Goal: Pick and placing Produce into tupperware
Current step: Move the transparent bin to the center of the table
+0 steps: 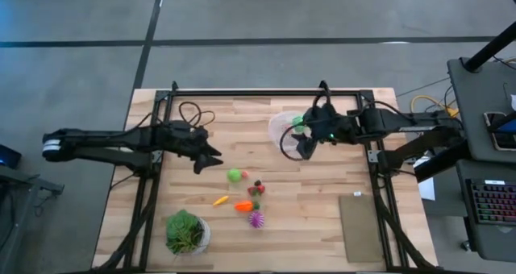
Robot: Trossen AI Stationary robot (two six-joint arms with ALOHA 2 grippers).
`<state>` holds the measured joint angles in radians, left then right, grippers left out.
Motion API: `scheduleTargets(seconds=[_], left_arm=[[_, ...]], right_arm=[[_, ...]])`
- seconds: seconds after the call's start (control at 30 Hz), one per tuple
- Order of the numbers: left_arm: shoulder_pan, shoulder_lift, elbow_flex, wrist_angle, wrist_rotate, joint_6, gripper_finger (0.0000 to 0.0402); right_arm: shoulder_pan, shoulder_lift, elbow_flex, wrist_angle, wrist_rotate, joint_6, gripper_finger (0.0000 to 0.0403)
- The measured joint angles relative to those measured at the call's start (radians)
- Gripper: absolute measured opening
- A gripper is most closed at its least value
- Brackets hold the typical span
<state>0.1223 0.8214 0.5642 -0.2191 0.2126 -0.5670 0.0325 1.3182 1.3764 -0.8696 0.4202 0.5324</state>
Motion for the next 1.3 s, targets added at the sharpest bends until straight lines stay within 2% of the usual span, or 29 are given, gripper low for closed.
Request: scheduleTargets(seconds=[0.1, 0.23, 0.4, 0.53, 0.7, 0.8, 1.07, 1.3], left_arm=[[0.0, 0.001, 0.022, 0.087, 0.019, -0.017, 0.0208], [0.0, -0.02, 0.034, 0.154, 0.021, -0.039, 0.0208], [0.0, -0.068, 0.032, 0.178, 0.02, -0.056, 0.0208], [0.0, -0.095, 0.026, 0.18, 0.018, -0.056, 0.0208], [0.0, -0.129, 0.01, 0.172, 0.018, -0.054, 0.0208], [0.0, -0.16, -0.005, 0.158, 0.018, -0.046, 0.0208], [0.001, -0.232, -0.01, 0.018, 0.005, 0.037, 0.0208], [0.001, -0.281, -0.01, -0.071, -0.069, 0.052, 0.0208]], right_arm=[[-0.074, 0.0, -0.032, -0.009, 0.009, 0.054, 0.023], [-0.206, -0.006, -0.034, -0.07, -0.017, 0.093, 0.0183], [-0.42, -0.003, -0.079, -0.089, -0.187, 0.084, 0.0128], [-0.541, 0.057, -0.11, -0.096, -0.326, 0.036, 0.0138], [-0.581, 0.162, -0.122, -0.097, -0.329, 0.008, 0.0189], [-0.597, 0.214, -0.123, -0.086, -0.274, 0.014, 0.0209], [-0.642, 0.351, -0.062, -0.082, -0.306, 0.027, 0.0168], [-0.63, 0.447, -0.008, -0.118, -0.321, 0.008, 0.017]])
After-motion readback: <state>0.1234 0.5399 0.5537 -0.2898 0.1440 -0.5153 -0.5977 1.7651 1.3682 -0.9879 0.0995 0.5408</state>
